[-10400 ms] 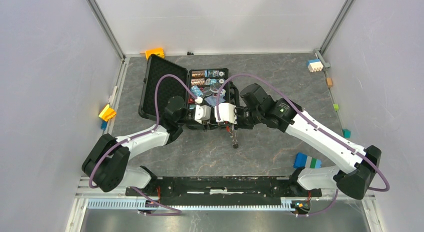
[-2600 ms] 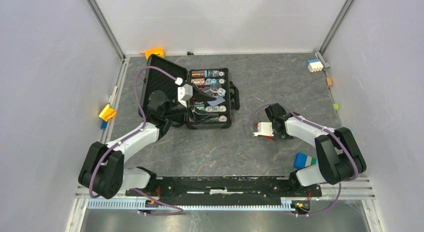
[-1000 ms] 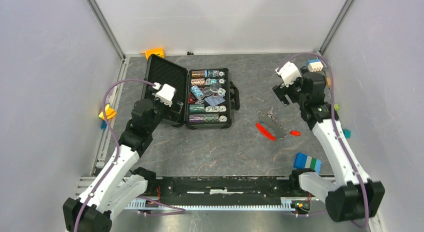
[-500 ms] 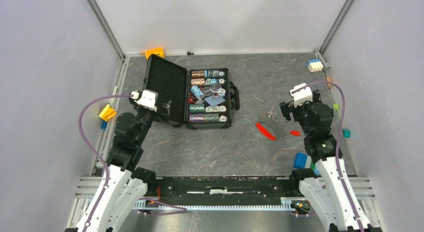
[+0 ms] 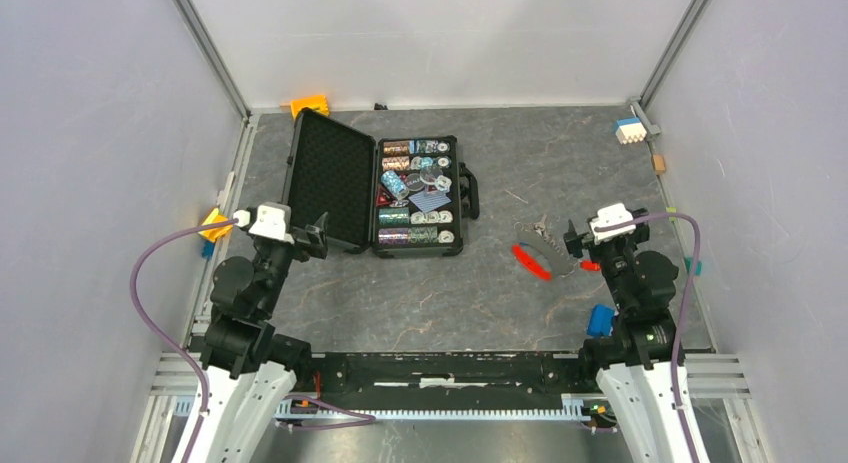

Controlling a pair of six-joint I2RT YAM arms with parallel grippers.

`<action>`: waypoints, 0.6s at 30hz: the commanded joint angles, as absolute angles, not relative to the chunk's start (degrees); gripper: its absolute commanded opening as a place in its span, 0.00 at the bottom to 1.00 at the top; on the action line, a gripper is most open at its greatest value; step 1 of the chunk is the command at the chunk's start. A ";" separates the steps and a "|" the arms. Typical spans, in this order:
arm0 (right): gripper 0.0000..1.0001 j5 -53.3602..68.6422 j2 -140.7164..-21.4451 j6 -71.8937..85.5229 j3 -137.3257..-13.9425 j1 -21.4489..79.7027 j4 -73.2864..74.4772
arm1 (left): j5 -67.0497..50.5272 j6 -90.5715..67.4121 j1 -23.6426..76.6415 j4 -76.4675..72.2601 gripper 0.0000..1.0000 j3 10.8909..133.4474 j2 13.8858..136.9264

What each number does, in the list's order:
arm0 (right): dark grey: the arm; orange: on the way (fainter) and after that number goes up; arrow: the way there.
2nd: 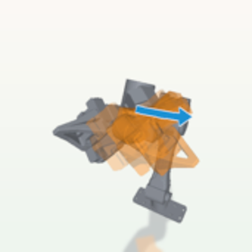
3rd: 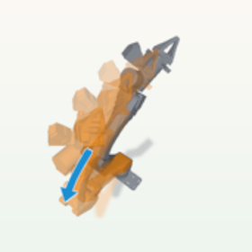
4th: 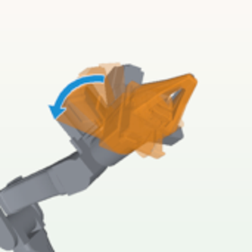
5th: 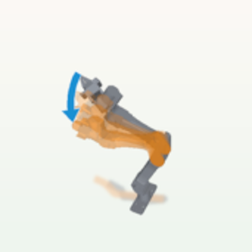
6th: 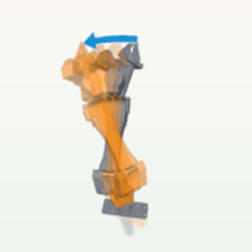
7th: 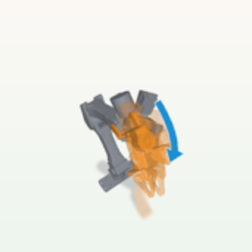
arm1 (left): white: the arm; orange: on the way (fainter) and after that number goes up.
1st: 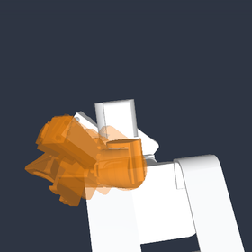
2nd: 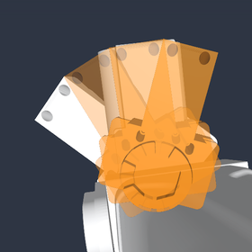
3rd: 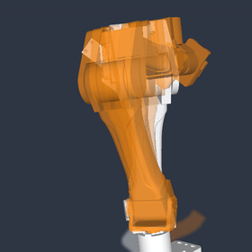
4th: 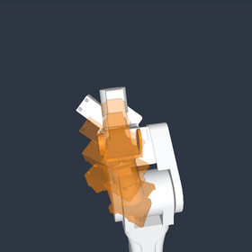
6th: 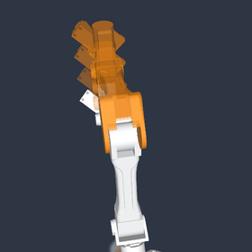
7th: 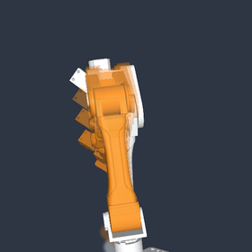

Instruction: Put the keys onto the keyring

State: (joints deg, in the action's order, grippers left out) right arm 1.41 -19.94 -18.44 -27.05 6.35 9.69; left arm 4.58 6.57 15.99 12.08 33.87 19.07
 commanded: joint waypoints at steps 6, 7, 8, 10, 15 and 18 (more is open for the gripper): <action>0.98 8.46 -20.39 -17.45 -28.14 6.22 6.69 | 4.13 4.13 14.77 11.80 1.00 33.06 18.96; 0.98 8.98 -20.82 -17.38 -28.33 6.22 6.68 | 3.81 4.14 14.76 11.84 1.00 33.03 19.34; 0.98 9.43 -21.32 -17.27 -28.60 6.16 6.68 | 3.47 4.25 14.81 11.94 1.00 33.03 19.67; 0.98 9.69 -22.33 -17.10 -29.26 6.16 6.77 | 3.13 4.31 14.77 12.19 1.00 33.02 20.10; 0.98 10.59 -24.06 -16.44 -30.06 6.18 6.74 | 2.07 4.81 14.77 12.96 1.00 33.03 20.65; 0.98 10.86 -24.18 -16.50 -30.06 6.13 7.00 | 1.96 5.06 14.81 13.27 1.00 32.91 20.74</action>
State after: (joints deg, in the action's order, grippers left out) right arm 9.45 -23.99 -17.58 -27.31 6.31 8.73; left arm 3.14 5.87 15.11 13.41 33.34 20.49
